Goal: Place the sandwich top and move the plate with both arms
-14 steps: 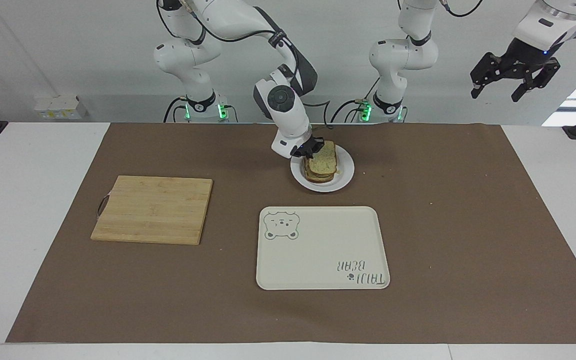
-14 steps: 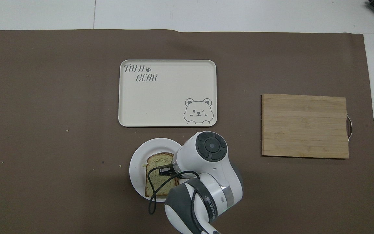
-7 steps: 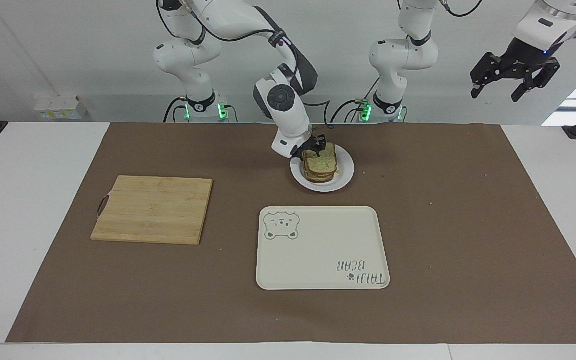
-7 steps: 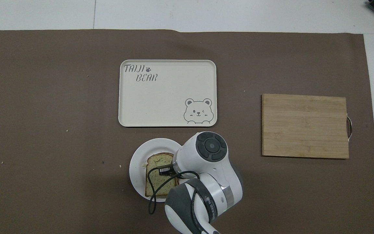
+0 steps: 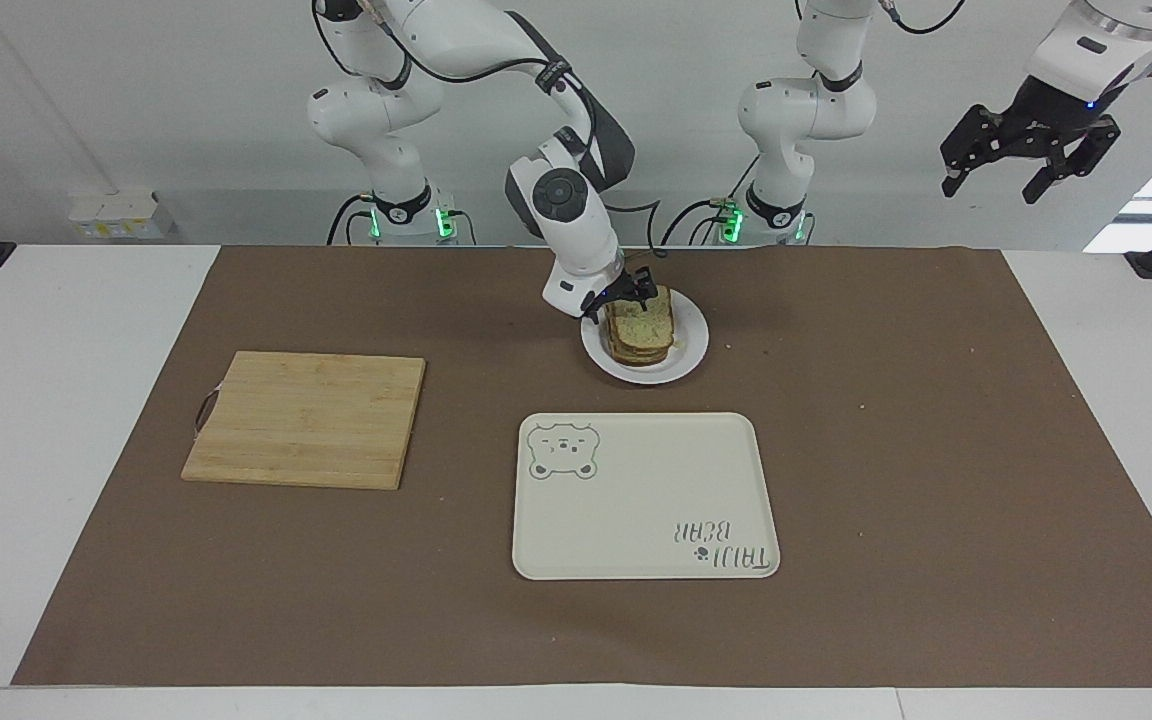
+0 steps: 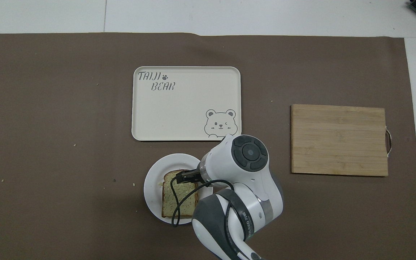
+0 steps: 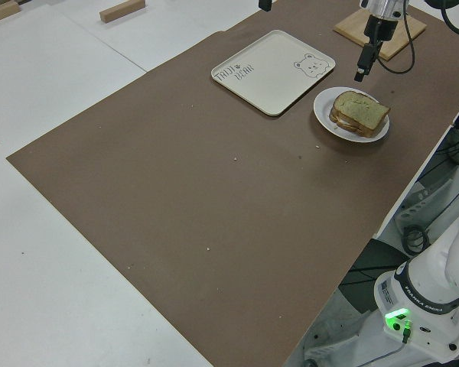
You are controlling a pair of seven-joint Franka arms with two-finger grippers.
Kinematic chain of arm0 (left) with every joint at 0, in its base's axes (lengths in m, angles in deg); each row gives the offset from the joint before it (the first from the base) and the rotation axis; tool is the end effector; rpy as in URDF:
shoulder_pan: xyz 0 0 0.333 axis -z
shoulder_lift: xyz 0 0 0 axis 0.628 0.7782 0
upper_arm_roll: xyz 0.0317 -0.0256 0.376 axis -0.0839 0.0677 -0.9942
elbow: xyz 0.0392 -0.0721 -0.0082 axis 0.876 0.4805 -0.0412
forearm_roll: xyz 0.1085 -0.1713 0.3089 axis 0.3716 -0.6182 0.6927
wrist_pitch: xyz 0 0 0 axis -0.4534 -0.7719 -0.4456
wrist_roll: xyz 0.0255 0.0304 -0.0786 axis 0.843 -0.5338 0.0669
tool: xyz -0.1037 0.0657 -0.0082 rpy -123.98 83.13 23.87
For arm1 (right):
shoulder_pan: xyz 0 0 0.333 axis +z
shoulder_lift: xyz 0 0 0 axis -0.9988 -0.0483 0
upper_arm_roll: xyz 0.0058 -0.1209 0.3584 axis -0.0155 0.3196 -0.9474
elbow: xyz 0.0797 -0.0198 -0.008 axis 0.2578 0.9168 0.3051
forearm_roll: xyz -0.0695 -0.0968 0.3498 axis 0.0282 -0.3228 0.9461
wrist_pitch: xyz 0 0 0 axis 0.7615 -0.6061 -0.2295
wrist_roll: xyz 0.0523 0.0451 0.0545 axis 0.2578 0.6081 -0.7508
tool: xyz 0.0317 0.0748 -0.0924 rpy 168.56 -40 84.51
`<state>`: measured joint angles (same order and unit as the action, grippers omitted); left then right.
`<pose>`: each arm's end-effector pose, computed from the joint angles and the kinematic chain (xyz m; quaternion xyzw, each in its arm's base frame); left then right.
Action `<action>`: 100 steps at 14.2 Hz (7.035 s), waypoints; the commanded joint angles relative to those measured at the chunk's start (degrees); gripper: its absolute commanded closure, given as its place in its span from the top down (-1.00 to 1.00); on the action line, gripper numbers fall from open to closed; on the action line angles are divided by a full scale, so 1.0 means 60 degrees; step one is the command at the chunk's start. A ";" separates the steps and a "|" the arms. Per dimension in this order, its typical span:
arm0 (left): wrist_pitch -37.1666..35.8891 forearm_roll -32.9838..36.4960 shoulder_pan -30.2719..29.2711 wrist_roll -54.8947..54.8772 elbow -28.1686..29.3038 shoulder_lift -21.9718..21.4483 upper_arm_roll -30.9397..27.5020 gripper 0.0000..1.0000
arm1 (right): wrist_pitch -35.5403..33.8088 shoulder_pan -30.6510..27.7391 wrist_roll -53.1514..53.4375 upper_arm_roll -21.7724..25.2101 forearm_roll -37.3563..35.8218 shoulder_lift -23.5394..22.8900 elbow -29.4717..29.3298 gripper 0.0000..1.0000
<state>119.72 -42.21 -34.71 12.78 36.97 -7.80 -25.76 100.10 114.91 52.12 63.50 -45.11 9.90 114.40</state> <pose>0.4832 -0.0088 0.7554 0.9966 -0.0798 -0.0208 0.0087 0.4566 0.3545 0.4457 -0.9868 -0.0583 0.0534 0.1416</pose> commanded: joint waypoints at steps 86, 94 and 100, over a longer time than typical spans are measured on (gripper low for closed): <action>0.4665 -0.3296 0.1189 -0.0023 0.6965 -0.2325 0.0005 1.00 | -0.6606 -0.4116 -0.3623 0.2309 -0.3434 0.2868 -0.3591 1.00; 0.7190 -0.6690 0.1426 -0.3442 1.0496 -0.2238 -0.0024 1.00 | -0.6606 -0.4116 -0.3623 0.2309 -0.3434 0.2853 -0.3591 1.00; 0.7909 -0.8407 0.1425 -0.5748 1.1526 -0.1697 -0.0039 1.00 | -0.6605 -0.4116 -0.3623 0.2309 -0.3434 0.2868 -0.3591 1.00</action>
<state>166.13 -89.54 -26.62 -18.28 105.28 -18.25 -25.46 61.12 90.60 31.74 77.39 -66.80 26.55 93.00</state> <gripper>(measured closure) 0.000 0.000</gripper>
